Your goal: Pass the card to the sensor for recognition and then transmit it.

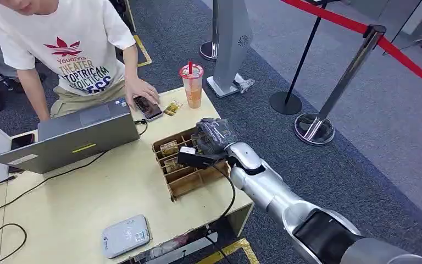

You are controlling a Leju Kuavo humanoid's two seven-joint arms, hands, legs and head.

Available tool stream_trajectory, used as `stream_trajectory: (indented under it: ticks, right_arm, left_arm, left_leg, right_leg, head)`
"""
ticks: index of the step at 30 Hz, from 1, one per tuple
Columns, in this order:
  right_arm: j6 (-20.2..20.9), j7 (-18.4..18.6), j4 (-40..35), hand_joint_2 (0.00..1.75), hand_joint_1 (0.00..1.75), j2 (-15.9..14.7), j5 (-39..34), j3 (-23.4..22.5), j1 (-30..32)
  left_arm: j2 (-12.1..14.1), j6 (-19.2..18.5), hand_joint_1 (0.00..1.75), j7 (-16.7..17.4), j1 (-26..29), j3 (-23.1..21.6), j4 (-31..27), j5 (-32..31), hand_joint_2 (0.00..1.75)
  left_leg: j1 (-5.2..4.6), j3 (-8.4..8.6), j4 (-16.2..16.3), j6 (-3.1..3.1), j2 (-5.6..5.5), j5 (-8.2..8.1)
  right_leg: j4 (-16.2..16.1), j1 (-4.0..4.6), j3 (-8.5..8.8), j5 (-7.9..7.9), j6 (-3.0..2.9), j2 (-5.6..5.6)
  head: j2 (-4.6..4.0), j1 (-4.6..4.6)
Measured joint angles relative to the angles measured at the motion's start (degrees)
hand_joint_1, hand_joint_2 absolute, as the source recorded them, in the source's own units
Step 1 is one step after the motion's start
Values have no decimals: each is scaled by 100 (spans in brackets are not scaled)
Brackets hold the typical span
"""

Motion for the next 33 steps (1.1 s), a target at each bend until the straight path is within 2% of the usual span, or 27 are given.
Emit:
stream_trajectory:
  ticks: [13, 16, 18, 22, 24, 27, 33]
  right_arm:
    - [7, -9, -17, 175, 77, -37, 17, 0, -1]
    - [7, -9, -17, 175, 82, -46, 20, 0, -1]
    - [4, -9, -20, 175, 98, -48, 28, 0, -1]
    - [7, -9, -35, 175, 89, -79, 13, -2, -1]
    - [7, -9, -35, 175, 99, -96, 13, -2, -1]
    - [9, -13, -35, 175, 89, -111, 9, -7, -1]
    - [18, -17, -37, 175, 84, -155, 2, -15, -1]
  left_arm:
    - [-2, 0, 0, 17, -7, -2, 0, -4, 0]
    - [0, 0, 0, 17, -8, -2, 0, -4, 0]
    - [0, 0, 0, 24, -9, -2, 0, -9, 0]
    - [0, -9, 0, 24, -9, -2, 0, -15, 0]
    - [0, -9, 0, 24, -9, -4, 0, -17, 0]
    - [0, -13, 0, 24, -10, -4, 0, -20, 0]
    - [0, -13, 0, 42, -11, -7, 0, -46, 0]
  left_leg:
    - [0, 0, 0, 0, 0, 0]
    - [0, 0, 0, 0, 0, 0]
    - [0, 0, 0, 0, 0, 0]
    - [0, 0, 0, 0, 0, 0]
    - [0, 0, 0, 0, 0, 0]
    - [0, 0, 0, 0, 0, 0]
    - [0, 0, 0, 0, 0, 0]
  right_leg:
    - [0, 0, 0, 0, 0, 0]
    - [0, 0, 0, 0, 0, 0]
    - [0, 0, 0, 0, 0, 0]
    - [0, 0, 0, 0, 0, 0]
    - [0, 0, 0, 0, 0, 0]
    - [0, 0, 0, 0, 0, 0]
    - [0, 0, 0, 0, 0, 0]
  head:
    - [0, 0]
    - [0, 0]
    - [0, 0]
    - [0, 0]
    - [0, 0]
    - [0, 0]
    - [0, 0]
